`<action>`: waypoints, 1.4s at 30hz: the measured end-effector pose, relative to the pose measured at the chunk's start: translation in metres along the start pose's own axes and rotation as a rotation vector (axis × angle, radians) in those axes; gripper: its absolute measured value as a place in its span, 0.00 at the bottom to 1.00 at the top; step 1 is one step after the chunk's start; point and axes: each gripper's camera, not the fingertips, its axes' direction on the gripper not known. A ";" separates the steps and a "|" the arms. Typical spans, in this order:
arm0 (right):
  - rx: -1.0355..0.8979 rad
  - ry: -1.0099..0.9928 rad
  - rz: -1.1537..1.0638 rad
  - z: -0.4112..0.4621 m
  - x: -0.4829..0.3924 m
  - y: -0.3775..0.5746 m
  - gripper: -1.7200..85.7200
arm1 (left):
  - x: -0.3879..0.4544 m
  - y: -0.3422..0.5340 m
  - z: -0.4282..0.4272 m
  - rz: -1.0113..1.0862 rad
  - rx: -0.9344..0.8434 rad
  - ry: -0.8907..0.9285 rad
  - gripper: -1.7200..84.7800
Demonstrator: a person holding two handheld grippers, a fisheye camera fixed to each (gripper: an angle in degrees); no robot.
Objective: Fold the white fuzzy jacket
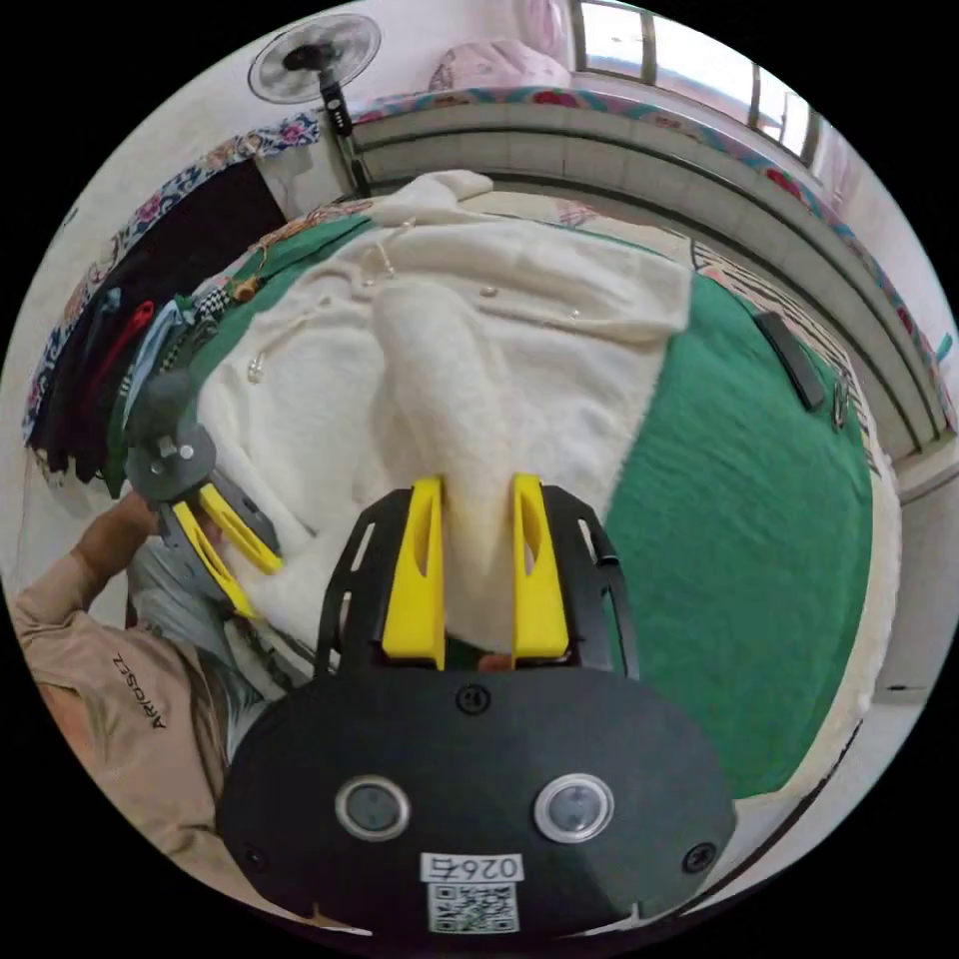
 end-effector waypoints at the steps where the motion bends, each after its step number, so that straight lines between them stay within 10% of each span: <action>1: 0.007 0.010 0.011 -0.008 0.009 0.008 0.11 | 0.008 0.002 -0.006 0.044 -0.001 0.013 0.14; 8: 0.128 -0.007 0.018 -0.041 0.053 0.016 0.09 | 0.042 0.104 -0.133 0.328 0.393 0.324 0.07; 13: 0.246 -0.021 -0.014 -0.035 0.085 -0.028 0.08 | -0.026 0.160 -0.268 -0.174 0.753 -0.379 0.03; 22: 0.091 -0.128 0.234 0.022 0.198 -0.119 0.10 | -0.223 0.064 -0.345 -0.633 0.610 -0.444 0.18; 36: 0.255 -0.370 0.509 0.024 0.334 -0.130 0.13 | -0.283 -0.009 -0.376 -0.649 0.520 -0.280 0.21; 42: 0.262 -0.308 0.520 0.029 0.361 -0.156 0.13 | -0.246 0.054 -0.437 -0.548 0.780 -0.330 0.16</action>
